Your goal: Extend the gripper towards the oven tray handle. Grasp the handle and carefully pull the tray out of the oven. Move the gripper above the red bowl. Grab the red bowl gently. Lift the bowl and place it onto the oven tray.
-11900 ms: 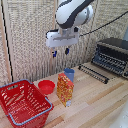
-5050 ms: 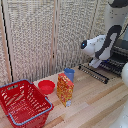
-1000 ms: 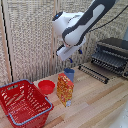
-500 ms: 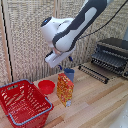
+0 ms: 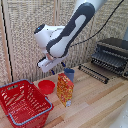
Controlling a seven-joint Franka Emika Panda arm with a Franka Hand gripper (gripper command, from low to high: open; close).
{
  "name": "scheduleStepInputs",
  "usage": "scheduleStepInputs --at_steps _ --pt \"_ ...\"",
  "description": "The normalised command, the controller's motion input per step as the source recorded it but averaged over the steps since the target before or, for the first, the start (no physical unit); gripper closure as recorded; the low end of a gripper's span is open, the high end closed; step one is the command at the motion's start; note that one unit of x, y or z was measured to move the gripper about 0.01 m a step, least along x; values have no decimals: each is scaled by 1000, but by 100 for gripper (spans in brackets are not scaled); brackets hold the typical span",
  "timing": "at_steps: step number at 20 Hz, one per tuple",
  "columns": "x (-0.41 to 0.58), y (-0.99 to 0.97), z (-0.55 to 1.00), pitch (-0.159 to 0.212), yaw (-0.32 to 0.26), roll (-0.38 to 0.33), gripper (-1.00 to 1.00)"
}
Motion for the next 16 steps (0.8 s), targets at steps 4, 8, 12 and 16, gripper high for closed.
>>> scheduleStepInputs --at_steps 4,8,12,16 --pt "256 89 -351 -10 0 26 -100" --pt "75 84 -414 0 0 13 -100" --pt "86 0 -414 0 2 24 -100" --pt "39 -111 -436 0 33 18 -100"
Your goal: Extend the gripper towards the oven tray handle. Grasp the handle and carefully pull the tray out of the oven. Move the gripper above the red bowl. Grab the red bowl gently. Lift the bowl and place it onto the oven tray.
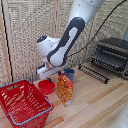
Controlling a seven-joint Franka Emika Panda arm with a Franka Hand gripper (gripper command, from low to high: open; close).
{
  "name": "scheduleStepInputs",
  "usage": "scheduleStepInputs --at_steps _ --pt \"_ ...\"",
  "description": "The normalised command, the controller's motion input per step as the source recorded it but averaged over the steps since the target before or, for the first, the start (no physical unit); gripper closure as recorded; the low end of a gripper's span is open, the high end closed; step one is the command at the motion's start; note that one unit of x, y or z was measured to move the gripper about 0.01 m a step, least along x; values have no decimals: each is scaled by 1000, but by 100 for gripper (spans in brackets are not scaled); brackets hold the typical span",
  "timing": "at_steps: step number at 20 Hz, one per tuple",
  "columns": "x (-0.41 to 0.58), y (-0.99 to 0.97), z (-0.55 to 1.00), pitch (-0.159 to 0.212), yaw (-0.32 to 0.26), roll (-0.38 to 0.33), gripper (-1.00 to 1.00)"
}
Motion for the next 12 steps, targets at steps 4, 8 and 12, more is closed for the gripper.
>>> scheduleStepInputs --at_steps 4,8,12 --pt "58 -127 -361 5 28 30 100" --pt "0 0 -40 26 29 9 100" --pt "4 0 -1 4 27 -3 100"
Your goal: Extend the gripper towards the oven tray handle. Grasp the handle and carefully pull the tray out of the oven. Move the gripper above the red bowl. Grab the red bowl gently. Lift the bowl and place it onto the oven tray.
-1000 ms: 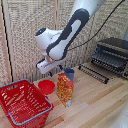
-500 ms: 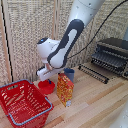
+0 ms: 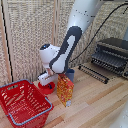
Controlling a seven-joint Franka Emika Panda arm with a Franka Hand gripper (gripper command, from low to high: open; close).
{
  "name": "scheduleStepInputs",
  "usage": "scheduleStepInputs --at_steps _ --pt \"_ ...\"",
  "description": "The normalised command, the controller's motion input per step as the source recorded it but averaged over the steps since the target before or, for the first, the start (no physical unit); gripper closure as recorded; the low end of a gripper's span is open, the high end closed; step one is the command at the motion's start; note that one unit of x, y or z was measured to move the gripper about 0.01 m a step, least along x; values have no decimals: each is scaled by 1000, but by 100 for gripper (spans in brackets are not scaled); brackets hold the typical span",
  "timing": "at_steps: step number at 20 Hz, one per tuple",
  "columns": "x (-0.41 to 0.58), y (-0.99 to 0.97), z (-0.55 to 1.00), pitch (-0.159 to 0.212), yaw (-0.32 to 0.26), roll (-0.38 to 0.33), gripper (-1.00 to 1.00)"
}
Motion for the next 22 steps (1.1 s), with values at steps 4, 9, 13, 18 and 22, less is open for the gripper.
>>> scheduleStepInputs --at_steps 4,9,13,18,22 --pt "41 0 0 3 45 0 100" --pt "4 0 0 9 22 0 100" --pt "0 0 0 1 2 0 100" --pt "57 0 43 -40 -55 27 100" --pt "269 0 342 -42 -140 66 100"
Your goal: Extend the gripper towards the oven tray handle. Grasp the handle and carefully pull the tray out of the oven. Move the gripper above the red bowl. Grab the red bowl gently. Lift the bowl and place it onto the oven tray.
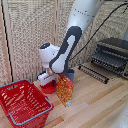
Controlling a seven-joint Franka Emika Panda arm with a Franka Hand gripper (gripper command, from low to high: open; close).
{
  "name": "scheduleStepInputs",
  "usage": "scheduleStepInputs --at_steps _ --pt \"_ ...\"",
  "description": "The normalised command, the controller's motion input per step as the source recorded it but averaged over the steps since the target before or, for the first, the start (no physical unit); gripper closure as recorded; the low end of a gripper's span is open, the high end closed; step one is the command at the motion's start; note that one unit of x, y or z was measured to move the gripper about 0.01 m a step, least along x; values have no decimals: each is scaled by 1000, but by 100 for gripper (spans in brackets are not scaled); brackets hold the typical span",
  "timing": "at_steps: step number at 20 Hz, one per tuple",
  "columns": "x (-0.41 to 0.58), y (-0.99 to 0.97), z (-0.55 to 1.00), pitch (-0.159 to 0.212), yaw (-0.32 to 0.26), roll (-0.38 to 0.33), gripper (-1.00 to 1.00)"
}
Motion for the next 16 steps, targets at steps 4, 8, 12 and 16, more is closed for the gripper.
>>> scheduleStepInputs --at_steps 4,8,12,16 --pt "375 0 756 11 -193 2 100" --pt "376 1 883 54 -186 3 100" --pt "404 -16 984 105 -132 -5 100" --pt "373 -31 967 120 -122 -10 100"
